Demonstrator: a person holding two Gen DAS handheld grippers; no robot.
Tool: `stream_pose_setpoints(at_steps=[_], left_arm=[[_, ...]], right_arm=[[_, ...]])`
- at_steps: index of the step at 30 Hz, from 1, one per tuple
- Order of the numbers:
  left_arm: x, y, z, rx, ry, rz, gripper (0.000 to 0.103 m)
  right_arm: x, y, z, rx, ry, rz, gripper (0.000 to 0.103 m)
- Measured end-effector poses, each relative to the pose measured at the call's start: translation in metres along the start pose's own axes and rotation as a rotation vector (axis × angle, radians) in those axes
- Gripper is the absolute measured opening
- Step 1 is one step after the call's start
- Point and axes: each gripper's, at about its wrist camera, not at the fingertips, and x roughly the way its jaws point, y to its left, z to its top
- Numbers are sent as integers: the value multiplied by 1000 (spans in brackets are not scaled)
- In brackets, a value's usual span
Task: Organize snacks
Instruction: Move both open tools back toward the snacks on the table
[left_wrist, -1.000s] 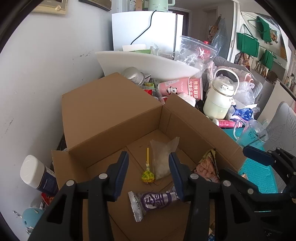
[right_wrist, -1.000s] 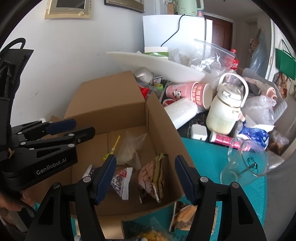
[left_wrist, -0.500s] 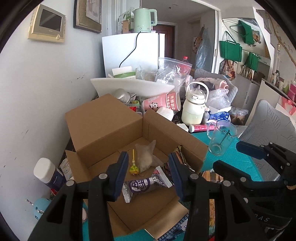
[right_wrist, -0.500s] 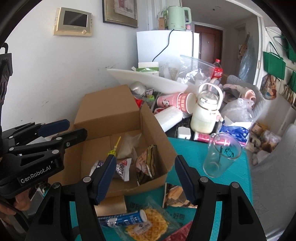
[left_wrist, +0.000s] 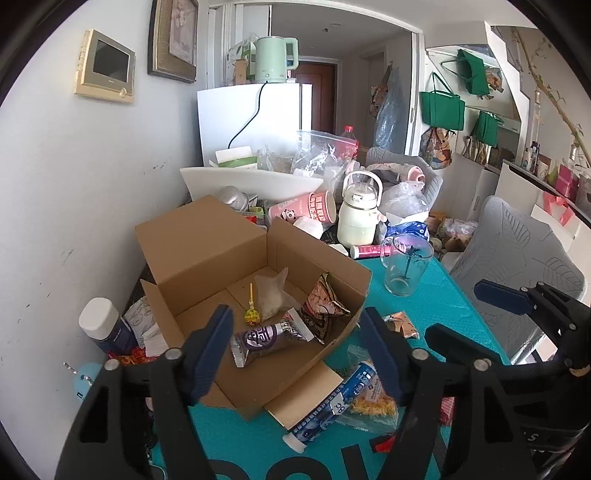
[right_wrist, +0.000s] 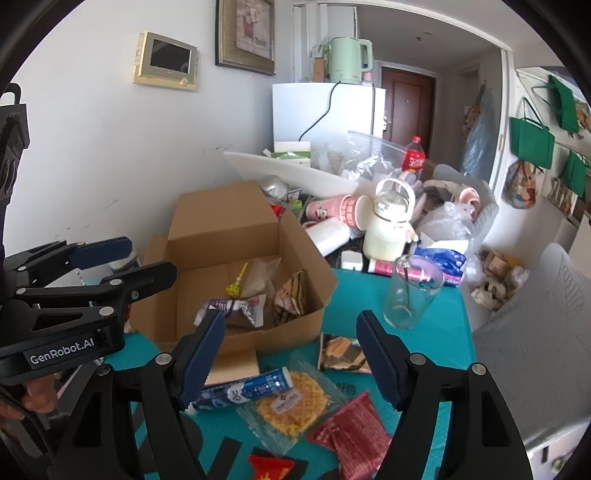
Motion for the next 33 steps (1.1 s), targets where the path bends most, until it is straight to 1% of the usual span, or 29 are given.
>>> stream_pose_setpoints(at_steps=[2, 9, 13, 18, 22, 27, 31, 33], left_arm=[[-8, 0, -5, -2, -10, 4, 73], [-19, -7, -25, 7, 6, -32, 73], [-19, -14, -40, 31, 27, -53, 73], [-16, -21, -61, 35, 48, -94, 73], [-13, -22, -77, 31, 61, -108, 73], [0, -19, -100, 25, 107, -129, 73], [16, -13, -118, 11, 164, -166, 73], [23, -10, -125, 2, 185, -173, 73]], right_arm=[[-6, 1, -6, 1, -2, 4, 77], [-18, 1, -30, 19, 7, 19, 81], [-20, 3, -47, 28, 27, 34, 81], [-20, 4, -69, 45, 57, 52, 81], [-17, 6, -87, 49, 86, 45, 81], [-8, 14, -110, 48, 113, 51, 81], [8, 20, -128, 46, 168, 72, 80], [14, 21, -135, 51, 187, 79, 80]])
